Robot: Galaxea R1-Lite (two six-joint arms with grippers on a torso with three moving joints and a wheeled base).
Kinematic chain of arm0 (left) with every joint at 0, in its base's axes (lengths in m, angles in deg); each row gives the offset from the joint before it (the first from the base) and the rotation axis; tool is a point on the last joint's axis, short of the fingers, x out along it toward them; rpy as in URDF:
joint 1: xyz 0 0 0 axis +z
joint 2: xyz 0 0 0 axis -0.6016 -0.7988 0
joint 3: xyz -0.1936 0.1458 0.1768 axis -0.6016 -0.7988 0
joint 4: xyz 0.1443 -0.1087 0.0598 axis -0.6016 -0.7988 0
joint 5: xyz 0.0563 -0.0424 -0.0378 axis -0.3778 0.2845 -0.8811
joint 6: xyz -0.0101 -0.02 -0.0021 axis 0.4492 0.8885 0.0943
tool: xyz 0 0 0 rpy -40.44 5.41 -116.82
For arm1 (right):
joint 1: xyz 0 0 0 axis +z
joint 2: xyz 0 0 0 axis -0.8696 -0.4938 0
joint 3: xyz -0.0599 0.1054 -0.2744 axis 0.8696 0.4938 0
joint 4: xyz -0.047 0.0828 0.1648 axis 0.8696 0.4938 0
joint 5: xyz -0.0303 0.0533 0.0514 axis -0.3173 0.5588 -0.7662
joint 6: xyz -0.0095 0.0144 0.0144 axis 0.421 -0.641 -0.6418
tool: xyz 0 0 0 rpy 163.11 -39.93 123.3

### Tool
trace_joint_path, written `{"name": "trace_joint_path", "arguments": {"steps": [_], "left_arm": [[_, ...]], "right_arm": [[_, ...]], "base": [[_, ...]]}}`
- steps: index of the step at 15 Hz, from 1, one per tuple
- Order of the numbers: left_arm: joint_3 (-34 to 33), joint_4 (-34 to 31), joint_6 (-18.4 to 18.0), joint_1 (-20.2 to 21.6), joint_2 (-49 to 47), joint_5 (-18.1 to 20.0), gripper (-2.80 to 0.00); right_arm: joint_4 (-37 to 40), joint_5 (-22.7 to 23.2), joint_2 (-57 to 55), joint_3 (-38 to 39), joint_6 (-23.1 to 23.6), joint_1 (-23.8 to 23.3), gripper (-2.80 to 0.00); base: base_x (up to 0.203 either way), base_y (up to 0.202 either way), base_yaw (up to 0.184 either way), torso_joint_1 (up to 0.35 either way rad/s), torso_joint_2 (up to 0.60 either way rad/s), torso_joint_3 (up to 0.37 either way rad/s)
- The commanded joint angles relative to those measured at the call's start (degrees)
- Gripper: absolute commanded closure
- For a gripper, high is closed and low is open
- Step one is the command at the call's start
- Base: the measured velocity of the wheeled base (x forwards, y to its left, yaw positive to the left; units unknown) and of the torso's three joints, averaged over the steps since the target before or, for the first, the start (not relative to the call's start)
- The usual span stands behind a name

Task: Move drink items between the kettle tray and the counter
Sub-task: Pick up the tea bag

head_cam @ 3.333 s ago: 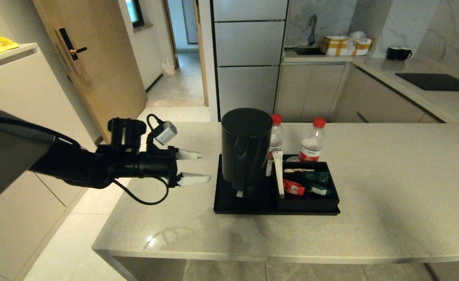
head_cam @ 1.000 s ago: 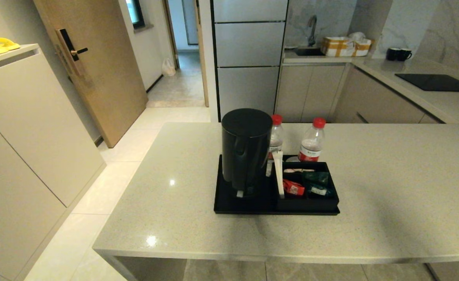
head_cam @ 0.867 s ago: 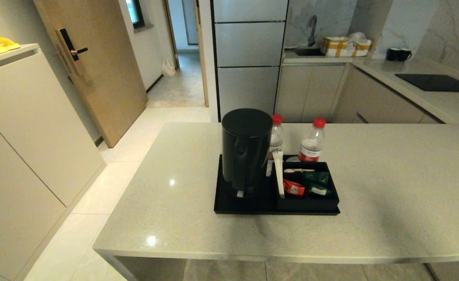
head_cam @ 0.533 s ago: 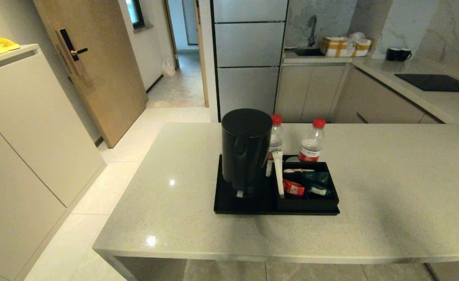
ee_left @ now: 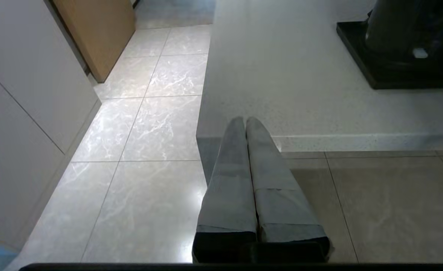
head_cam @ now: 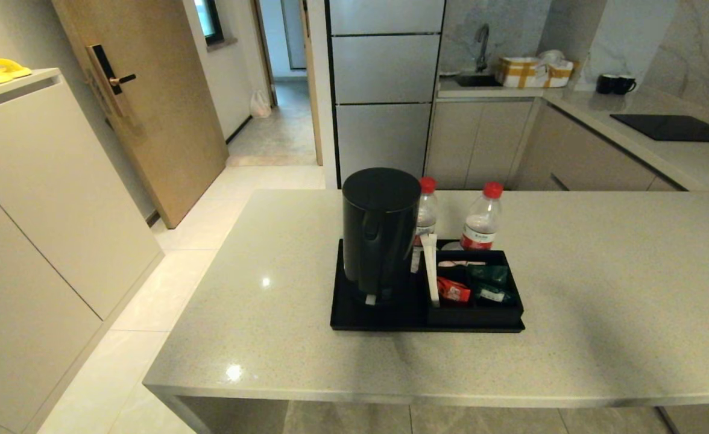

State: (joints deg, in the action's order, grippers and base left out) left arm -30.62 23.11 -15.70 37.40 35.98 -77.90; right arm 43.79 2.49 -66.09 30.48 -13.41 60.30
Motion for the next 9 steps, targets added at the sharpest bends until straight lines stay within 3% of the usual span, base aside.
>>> {"name": "trace_joint_path", "arguments": {"steps": [1, 9], "left_arm": [[-0.4, 0.4, 0.5, 0.0, 0.1, -0.1, 0.00], [-0.4, 0.4, 0.5, 0.0, 0.1, -0.1, 0.00]], "right_arm": [[0.0, -0.1, 0.0, 0.0, 0.0, 0.0, 0.00], [0.0, 0.0, 0.0, 0.0, 0.0, 0.0, 0.00]], "base": [[0.000, 0.000, 0.000, 0.000, 0.00, 0.000], [0.000, 0.000, 0.000, 0.000, 0.00, 0.000]]}}
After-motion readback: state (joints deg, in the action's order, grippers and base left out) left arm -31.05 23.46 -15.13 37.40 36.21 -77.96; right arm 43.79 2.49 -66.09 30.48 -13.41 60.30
